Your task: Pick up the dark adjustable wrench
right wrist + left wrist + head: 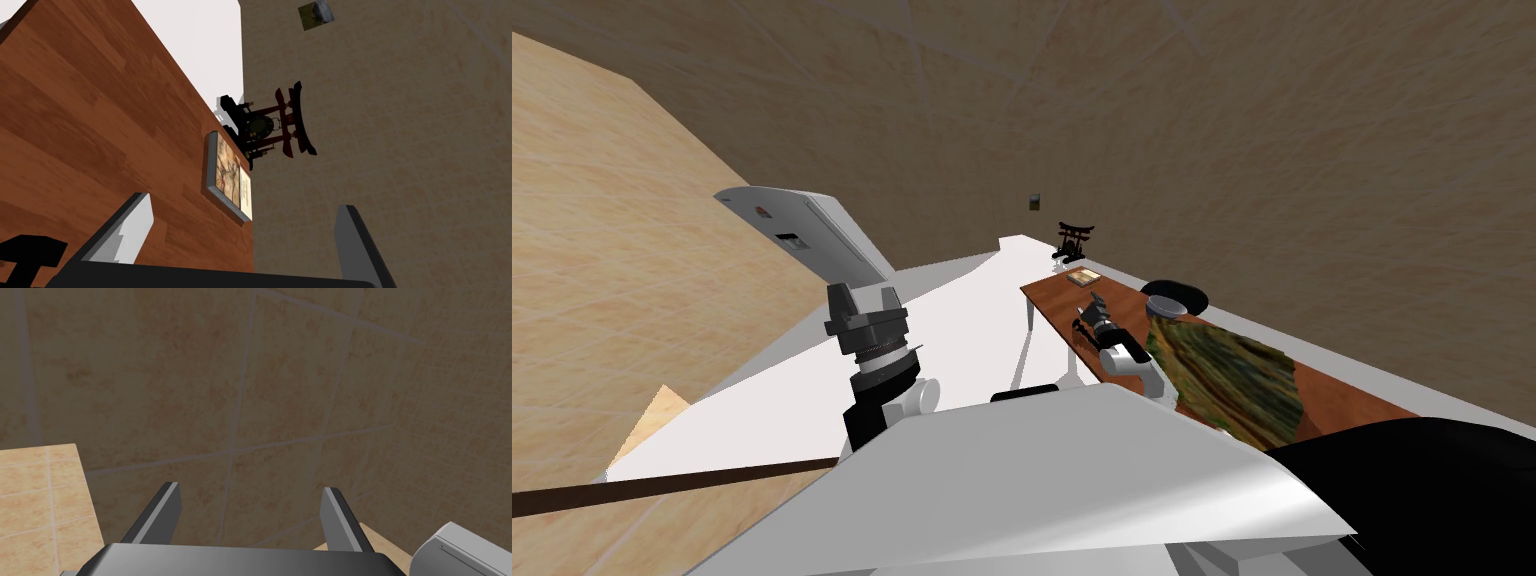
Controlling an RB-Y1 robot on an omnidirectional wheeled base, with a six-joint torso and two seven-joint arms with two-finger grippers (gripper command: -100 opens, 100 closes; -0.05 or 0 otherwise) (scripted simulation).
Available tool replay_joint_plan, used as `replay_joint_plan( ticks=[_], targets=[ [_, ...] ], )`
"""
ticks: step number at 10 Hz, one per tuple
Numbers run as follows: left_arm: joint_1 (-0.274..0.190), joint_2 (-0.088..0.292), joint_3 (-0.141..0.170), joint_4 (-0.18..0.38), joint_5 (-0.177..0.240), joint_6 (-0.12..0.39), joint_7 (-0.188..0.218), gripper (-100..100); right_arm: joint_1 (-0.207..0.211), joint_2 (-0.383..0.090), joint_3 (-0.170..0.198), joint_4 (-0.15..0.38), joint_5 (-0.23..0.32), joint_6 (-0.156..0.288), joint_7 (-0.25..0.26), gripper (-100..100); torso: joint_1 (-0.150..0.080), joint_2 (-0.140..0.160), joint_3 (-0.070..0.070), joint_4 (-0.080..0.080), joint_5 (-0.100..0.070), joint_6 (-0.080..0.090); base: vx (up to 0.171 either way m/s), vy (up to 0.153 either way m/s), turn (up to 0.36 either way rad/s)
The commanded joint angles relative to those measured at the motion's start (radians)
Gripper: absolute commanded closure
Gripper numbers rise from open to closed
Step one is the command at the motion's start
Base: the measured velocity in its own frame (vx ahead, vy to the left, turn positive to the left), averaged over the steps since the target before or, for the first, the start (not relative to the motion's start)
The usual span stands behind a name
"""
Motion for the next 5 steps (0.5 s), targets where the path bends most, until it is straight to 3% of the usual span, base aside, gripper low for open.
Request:
replay_joint_plan(
  ticks=[1, 5],
  targets=[
    [0.0, 0.0, 0.0, 0.0, 0.0, 0.0, 0.0, 0, -0.02, -0.015, -0.016, 0.04, -0.021, 0.05, -0.024, -100, 0.0, 0.0, 0.0, 0.0, 0.0, 0.0, 0.043, 0.011, -0.012],
    [0.0, 0.0, 0.0, 0.0, 0.0, 0.0, 0.0, 0, -0.041, -0.04, -0.042, 0.1, -0.057, 0.164, -0.067, -100, 0.0, 0.0, 0.0, 0.0, 0.0, 0.0, 0.047, 0.012, -0.012]
  ],
)
